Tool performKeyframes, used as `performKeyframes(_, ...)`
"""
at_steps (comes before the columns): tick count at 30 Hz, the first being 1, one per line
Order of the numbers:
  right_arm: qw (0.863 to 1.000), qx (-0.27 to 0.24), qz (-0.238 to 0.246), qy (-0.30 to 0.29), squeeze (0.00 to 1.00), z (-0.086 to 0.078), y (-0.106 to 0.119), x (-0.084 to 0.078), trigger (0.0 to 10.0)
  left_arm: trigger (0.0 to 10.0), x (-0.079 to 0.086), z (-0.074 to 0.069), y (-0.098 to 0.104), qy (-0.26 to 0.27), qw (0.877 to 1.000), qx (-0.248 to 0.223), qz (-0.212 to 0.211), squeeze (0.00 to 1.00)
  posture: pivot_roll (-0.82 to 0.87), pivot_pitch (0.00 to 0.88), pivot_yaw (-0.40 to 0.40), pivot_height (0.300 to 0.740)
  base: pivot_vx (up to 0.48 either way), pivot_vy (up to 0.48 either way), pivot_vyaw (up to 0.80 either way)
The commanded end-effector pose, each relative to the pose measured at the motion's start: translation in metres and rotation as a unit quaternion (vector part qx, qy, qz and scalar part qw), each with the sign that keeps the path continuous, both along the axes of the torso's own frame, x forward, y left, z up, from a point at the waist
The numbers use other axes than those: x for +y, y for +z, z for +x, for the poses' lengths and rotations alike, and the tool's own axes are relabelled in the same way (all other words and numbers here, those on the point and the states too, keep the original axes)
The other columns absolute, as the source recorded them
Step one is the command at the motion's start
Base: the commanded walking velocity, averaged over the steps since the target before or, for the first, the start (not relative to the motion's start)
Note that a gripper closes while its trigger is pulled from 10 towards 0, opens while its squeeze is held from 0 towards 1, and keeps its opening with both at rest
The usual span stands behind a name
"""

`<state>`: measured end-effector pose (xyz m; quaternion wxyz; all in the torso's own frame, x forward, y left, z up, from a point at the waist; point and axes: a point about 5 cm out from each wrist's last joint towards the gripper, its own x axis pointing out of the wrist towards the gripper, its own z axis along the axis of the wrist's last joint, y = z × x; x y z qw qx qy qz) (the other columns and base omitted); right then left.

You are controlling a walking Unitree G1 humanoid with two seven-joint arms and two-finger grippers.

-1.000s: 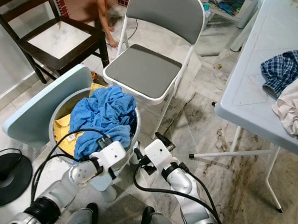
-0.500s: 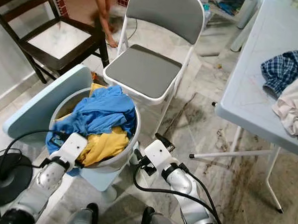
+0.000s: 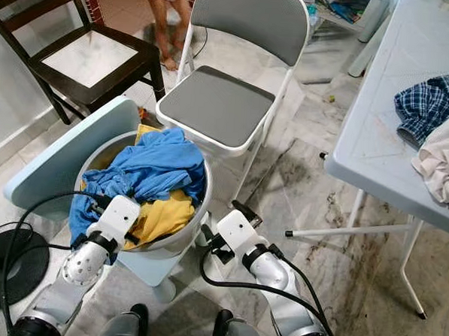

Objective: Hang hanger

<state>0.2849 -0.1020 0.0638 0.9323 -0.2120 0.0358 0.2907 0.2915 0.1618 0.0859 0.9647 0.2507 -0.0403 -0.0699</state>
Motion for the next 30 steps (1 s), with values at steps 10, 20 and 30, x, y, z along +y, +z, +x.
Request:
performKeyframes(10,1.000,0.011,0.000,0.005,0.00,-0.004,-0.007,0.002,10.0,10.0,0.082,-0.013,-0.007,0.202,0.976,0.025,-0.084,0.00,0.20,0.258,-0.043,0.740,0.000,0.000,0.00)
performKeyframes(20,1.000,0.012,0.002,0.004,0.00,-0.006,-0.007,0.002,10.0,10.0,0.073,0.010,0.008,0.161,0.971,0.024,-0.178,0.00,0.19,0.259,-0.037,0.740,0.000,0.000,0.00)
performKeyframes(30,1.000,0.011,0.003,0.000,0.00,-0.007,-0.007,0.002,10.0,10.0,0.061,0.011,0.000,0.163,0.953,0.050,-0.251,1.00,0.18,0.259,-0.032,0.740,0.000,0.000,0.00)
